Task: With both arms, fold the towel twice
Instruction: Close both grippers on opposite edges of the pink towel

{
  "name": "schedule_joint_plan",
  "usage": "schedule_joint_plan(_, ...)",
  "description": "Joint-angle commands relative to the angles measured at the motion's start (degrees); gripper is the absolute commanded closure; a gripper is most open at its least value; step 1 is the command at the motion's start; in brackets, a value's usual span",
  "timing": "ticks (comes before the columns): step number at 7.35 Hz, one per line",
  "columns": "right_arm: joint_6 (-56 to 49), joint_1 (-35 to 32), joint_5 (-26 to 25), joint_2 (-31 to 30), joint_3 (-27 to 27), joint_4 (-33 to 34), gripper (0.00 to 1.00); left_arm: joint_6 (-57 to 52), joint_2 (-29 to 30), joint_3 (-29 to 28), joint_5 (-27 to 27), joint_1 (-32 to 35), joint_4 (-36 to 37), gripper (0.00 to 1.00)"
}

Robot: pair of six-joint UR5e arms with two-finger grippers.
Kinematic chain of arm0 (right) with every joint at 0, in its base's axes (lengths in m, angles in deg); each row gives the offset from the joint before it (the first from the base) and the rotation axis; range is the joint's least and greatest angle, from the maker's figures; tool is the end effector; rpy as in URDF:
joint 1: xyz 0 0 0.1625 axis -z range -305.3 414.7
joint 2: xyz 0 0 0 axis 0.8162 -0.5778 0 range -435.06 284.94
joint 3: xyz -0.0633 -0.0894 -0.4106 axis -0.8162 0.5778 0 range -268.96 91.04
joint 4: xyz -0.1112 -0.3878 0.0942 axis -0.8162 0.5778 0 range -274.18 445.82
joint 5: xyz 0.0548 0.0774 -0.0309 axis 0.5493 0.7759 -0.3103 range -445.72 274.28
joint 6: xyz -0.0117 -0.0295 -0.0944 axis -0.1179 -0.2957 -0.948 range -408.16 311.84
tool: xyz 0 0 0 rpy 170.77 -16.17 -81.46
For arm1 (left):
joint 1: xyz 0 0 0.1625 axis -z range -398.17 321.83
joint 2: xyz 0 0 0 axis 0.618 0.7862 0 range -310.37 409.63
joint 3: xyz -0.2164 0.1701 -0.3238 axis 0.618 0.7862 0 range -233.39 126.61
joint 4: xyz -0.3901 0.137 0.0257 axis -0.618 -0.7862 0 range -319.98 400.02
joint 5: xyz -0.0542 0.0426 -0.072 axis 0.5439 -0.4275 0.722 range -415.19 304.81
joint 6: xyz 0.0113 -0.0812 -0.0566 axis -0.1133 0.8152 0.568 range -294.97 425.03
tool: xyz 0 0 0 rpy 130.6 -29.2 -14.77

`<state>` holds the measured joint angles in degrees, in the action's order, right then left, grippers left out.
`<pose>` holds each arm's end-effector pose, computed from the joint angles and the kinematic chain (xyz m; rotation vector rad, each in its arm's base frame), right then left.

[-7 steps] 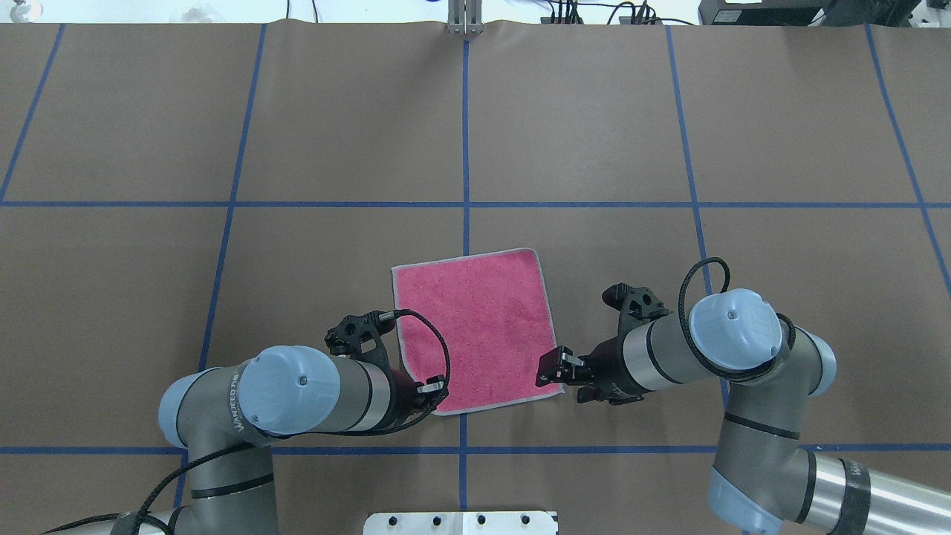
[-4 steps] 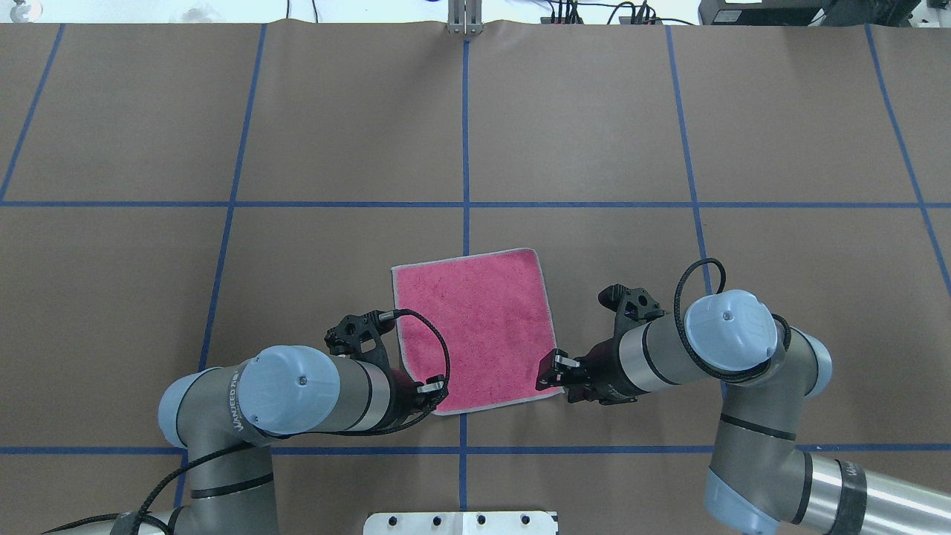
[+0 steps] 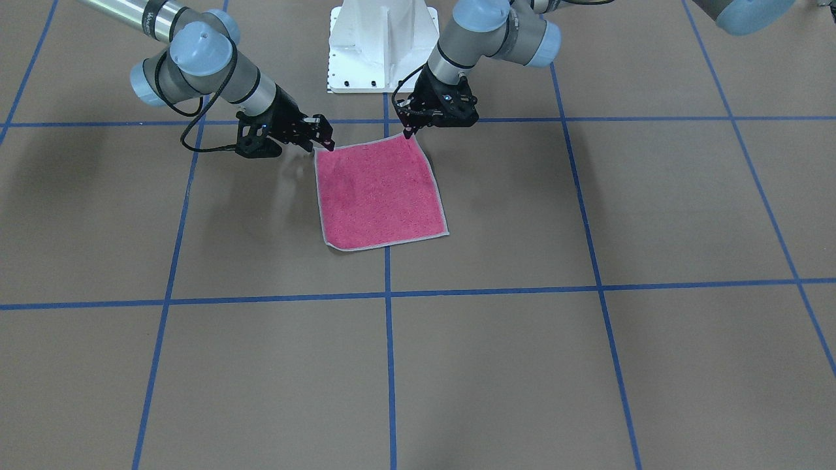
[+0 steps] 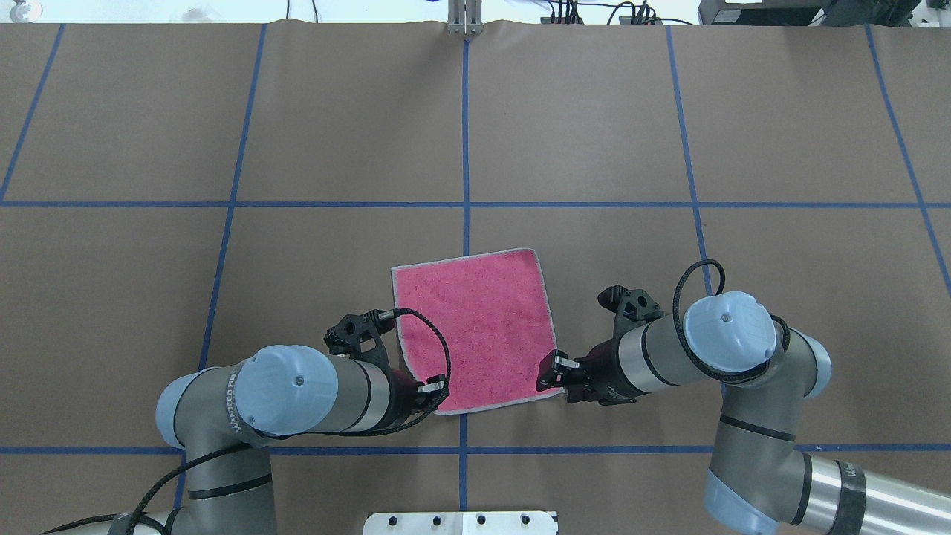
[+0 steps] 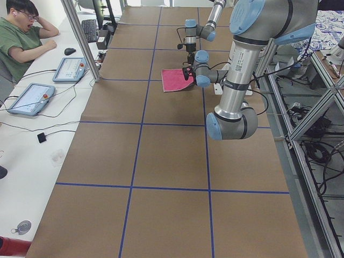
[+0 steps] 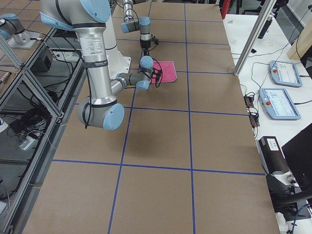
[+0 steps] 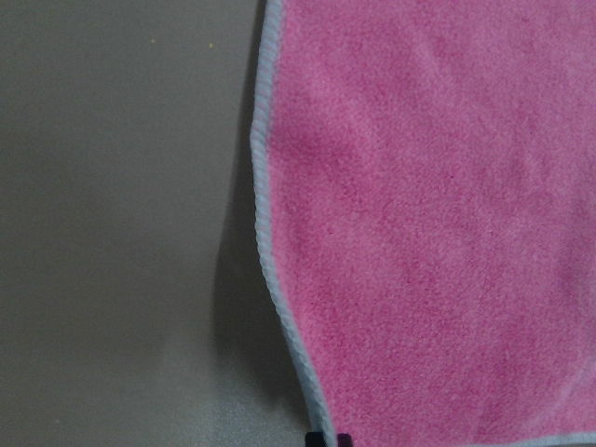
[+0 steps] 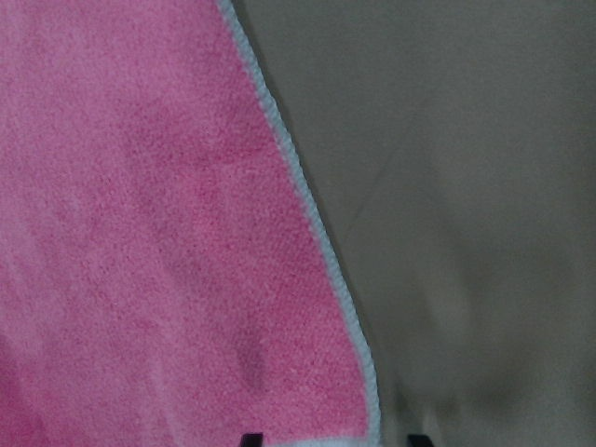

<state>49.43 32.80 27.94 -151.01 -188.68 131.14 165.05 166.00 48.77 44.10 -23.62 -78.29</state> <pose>-0.5066 -0.3044 0.3574 -0.2126 -1.2116 0.2019 0.5757 -0.2706 0.2460 -0.0974 1.1727 -0.2840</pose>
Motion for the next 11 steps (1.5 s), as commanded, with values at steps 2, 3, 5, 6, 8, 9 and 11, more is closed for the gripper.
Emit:
schedule_joint_plan(2,-0.03,0.02,-0.11,0.54,0.49,0.03,0.4,0.0,-0.01,0.23,0.03,0.04,0.0,1.0)
schedule_joint_plan(3,-0.03,0.02,-0.2,1.24,1.28,0.12,0.42,0.0,-0.01,0.23,0.03,0.05,0.0,1.0)
schedule_joint_plan(5,-0.03,0.02,-0.28,1.6,1.37,0.2,0.6,0.0,-0.01,0.23,0.03,0.05,0.0,1.0)
schedule_joint_plan(6,-0.03,-0.16,-0.37,1.51,1.37,0.21,0.75,0.0,-0.01,0.23,0.03,0.05,0.0,1.0)
schedule_joint_plan(8,-0.12,-1.65,-0.72,1.07,0.76,-0.23,0.9,0.0,-0.01,0.32,0.03,0.05,0.0,1.0)
schedule_joint_plan(9,-0.12,-1.74,-0.72,1.07,0.76,-0.23,1.0,0.0,-0.01,0.41,0.03,0.05,0.0,1.0)
schedule_joint_plan(11,0.49,-1.74,-0.72,1.33,-0.2,-0.41,1.0,-0.09,-0.01,2.07,0.9,0.66,0.18,1.0)
